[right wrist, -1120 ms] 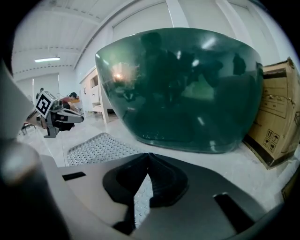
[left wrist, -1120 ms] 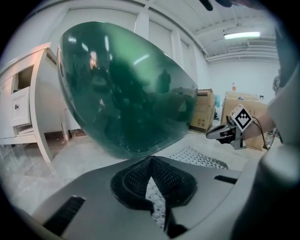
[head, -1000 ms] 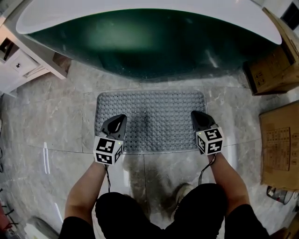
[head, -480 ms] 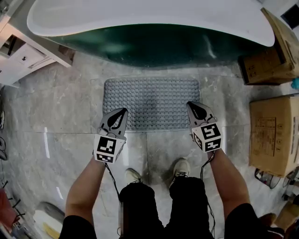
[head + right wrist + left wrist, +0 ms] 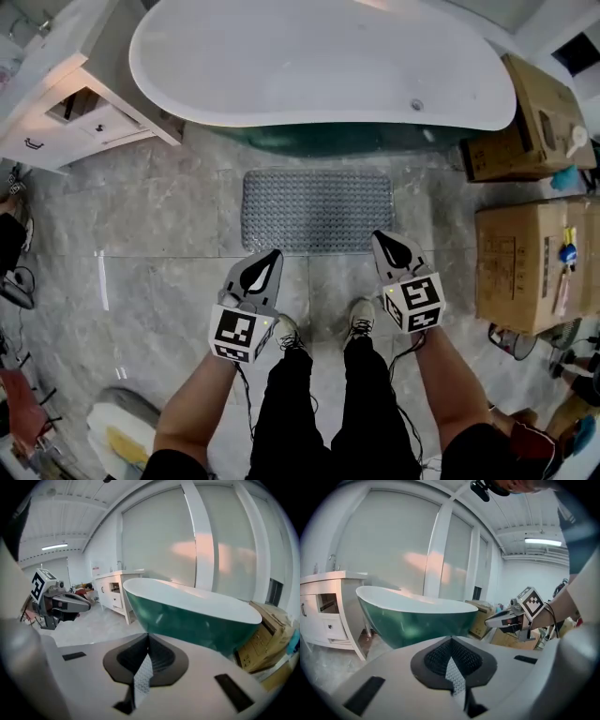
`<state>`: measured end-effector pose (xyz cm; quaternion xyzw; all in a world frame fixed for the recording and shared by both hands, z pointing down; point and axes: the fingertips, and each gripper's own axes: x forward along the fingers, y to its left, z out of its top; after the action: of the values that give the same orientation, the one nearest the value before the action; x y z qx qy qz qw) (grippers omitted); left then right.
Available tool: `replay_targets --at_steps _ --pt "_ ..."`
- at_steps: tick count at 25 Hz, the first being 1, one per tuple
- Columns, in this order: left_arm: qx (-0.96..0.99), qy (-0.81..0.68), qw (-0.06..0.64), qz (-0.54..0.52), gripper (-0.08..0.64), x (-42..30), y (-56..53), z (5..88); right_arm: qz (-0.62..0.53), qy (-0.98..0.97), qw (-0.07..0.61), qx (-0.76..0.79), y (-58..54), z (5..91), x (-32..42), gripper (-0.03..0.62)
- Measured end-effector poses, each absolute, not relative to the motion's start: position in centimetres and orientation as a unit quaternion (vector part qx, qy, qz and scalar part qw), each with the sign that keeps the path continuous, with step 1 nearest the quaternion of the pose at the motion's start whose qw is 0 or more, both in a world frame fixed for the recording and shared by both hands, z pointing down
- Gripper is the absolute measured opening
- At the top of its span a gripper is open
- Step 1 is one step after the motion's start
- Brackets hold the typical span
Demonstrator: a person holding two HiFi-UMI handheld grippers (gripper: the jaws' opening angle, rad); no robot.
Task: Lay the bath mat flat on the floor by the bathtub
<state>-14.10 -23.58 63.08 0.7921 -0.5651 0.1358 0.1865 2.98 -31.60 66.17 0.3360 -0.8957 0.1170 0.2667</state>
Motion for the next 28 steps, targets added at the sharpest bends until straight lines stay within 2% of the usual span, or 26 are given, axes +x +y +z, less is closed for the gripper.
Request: replay_targets --at_steps 6,11,16,28 --pt "0.797 -0.564 0.188 0.106 0.017 -16.7 -22.0 51.2 0.084 -0.898 0.245 0.356 -30.6 53.4 0.0 0.017" --pt "0.794 -0.566 0.202 0.092 0.017 -18.7 -19.2 42.7 0.114 -0.893 0.22 0.375 -27.5 43.6 -1.4 0.017" --pt "0.8 -0.559 0.199 0.088 0.017 -17.2 -17.4 36.3 0.108 -0.899 0.179 0.385 -24.7 35.0 -1.2 0.017" --pt "0.814 -0.545 0.182 0.085 0.017 -9.6 -12.8 29.8 0.099 -0.907 0.142 0.384 -18.2 28.9 5.9 0.017"
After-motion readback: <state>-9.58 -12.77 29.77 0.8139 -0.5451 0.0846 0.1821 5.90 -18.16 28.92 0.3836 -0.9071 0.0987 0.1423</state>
